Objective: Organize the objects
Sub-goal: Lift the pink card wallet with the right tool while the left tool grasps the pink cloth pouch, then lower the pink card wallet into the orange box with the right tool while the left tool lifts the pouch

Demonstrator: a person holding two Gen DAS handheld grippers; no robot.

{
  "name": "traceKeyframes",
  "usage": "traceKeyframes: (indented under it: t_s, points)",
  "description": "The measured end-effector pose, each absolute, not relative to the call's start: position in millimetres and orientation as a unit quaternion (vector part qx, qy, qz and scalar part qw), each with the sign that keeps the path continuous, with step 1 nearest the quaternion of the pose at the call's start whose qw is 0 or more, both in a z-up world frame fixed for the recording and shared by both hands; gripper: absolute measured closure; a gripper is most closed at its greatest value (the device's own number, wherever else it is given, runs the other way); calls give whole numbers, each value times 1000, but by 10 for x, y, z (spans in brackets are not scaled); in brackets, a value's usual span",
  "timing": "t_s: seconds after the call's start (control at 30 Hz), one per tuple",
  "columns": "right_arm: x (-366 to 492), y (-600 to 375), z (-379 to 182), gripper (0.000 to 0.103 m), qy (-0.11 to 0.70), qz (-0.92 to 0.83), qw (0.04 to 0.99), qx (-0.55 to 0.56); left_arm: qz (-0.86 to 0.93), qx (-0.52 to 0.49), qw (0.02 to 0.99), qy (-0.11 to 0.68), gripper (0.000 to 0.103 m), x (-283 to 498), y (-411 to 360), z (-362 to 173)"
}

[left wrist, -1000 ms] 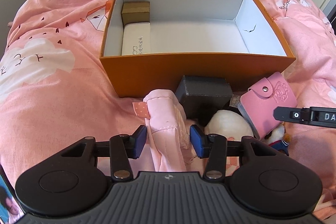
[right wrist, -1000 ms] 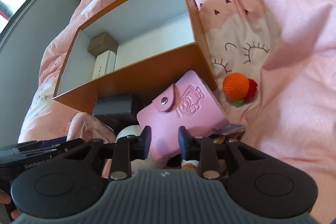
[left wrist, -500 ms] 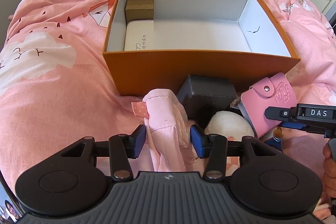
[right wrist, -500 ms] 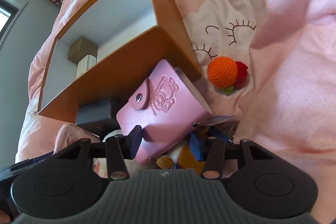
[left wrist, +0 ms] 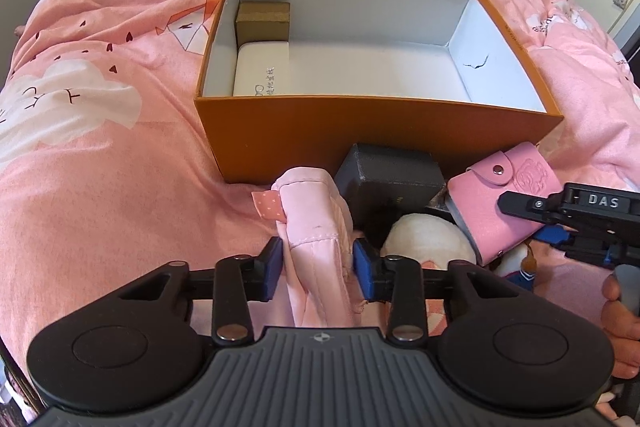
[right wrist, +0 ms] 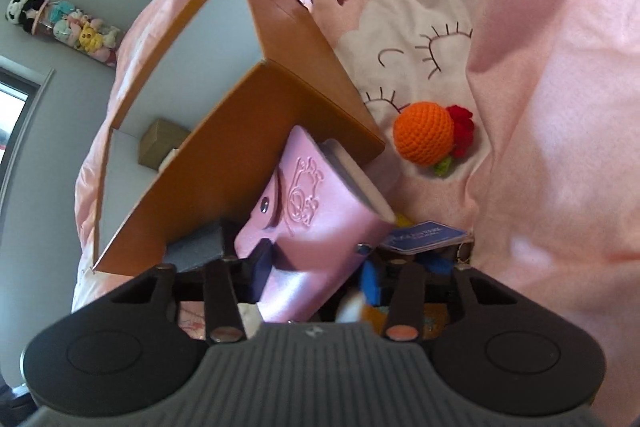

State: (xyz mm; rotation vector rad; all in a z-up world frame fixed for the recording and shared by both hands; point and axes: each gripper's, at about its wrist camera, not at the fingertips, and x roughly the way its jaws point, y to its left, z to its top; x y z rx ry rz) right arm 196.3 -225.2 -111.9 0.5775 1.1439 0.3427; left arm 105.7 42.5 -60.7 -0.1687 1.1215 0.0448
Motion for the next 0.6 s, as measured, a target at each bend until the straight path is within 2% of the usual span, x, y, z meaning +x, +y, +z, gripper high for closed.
traceKeyframes:
  t_s: [0.13,0.27,0.33,0.6]
  points:
    - [1862,-2226,-894,75,507,187,809,231,18,-88,849,520,72,1010,451,-555]
    - [1764,-2170,-574,84,469,212,841,166,5,-104,859,502,75,933,487,-430]
    - [1732,-2164,-432,85,452,229,850,140,-5,-118,861,494,75,892,508,-352]
    - [1782,-2241,3,85,432,298,838,151,-36,-154,892,423,76,835,494,92]
